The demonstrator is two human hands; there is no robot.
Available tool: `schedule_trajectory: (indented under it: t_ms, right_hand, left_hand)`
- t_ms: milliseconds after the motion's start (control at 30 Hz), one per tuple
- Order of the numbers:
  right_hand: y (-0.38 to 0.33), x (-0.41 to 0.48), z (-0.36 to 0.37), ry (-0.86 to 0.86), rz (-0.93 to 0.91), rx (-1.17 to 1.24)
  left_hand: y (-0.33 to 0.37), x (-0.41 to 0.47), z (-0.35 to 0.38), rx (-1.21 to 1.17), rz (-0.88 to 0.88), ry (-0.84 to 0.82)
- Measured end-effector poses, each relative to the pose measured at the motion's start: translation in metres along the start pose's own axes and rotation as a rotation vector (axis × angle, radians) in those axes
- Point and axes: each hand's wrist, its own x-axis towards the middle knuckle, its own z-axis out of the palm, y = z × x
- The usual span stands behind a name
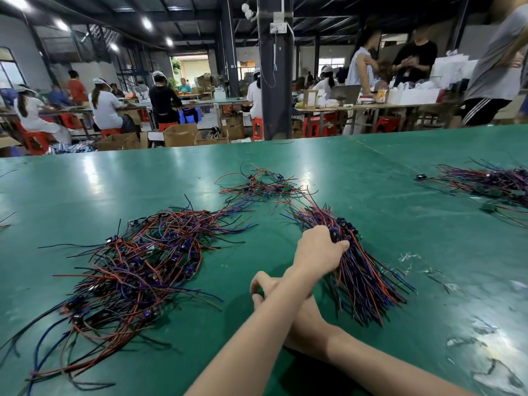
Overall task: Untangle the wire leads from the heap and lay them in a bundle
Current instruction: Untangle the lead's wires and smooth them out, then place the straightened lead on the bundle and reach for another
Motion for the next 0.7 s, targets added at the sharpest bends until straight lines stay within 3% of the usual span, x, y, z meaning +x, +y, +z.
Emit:
schedule_trajectory:
  t_ms: [200, 400, 500, 600, 700]
  right_hand:
    - [-0.006, 0.003, -0.007, -0.081, 0.026, -0.055]
    - [-0.007, 0.009, 0.001, -0.080, 0.153, -0.058]
    - [-0.004, 0.008, 0.004, -0.062, 0.126, -0.028]
    - [-0.004, 0.009, 0.005, -0.041, 0.124, 0.007]
    - [-0.004, 0.009, 0.005, -0.040, 0.120, 0.013]
  left_hand:
    - [-0.013, -0.013, -0.024, 0.090, 0.074, 0.026]
    - [-0.067, -0.034, -0.080, 0.441, 0.104, 0.389]
    - [-0.102, -0.043, -0.119, 0.657, -0.071, 0.500]
    - [-0.132, -0.053, -0.150, 0.777, -0.345, 0.445]
    - [-0.149, -0.055, -0.162, 0.749, -0.429, 0.411]
